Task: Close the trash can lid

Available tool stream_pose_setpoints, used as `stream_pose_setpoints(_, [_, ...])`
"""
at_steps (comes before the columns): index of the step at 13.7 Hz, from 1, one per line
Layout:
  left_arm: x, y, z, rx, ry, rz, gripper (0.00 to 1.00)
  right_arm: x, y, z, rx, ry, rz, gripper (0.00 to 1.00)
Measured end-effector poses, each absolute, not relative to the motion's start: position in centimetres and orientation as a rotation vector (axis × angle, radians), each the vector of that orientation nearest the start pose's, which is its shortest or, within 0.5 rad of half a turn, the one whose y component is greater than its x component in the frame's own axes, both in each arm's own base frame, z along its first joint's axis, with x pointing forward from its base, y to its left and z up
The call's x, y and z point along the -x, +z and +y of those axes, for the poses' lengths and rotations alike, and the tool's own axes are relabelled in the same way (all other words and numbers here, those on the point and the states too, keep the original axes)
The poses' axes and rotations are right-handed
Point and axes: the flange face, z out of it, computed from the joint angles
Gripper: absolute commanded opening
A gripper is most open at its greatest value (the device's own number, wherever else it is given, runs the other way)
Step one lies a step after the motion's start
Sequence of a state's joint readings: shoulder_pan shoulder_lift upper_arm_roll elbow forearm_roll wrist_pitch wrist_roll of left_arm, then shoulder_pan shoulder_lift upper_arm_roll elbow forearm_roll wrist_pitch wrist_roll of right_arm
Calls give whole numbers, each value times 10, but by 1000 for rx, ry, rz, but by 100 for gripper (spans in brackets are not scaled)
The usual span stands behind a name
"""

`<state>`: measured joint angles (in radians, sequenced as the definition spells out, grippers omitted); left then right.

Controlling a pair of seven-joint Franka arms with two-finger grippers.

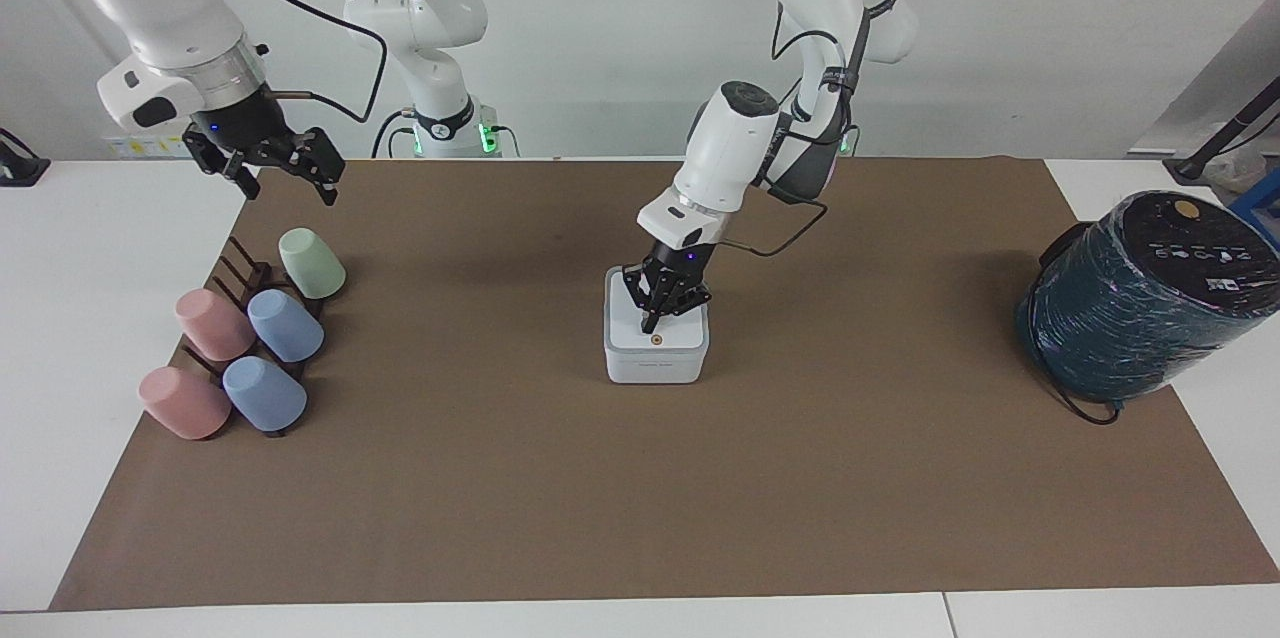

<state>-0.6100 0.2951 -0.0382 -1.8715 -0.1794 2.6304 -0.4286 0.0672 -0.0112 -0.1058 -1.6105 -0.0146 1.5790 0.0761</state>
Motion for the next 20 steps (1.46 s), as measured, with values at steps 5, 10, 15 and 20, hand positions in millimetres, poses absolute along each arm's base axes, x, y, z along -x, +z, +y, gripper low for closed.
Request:
stream_pose_setpoints(5, [-571,443,-380,3421,-370,91,0,-550,613,-23,3150,32,180,100])
stream_pose_setpoints(10, [-583,478,-353,3372,-139,90,0,-550,613,-23,3150,32,180,100])
stream_pose_setpoints(15, [-585,502,-299,3274,35,212,0,-550,613,-23,3150,32,180,100])
stream_pose_setpoints(20, [-580,562,-217,3223,43,339,0,-550,613,-23,3150,32,180,100])
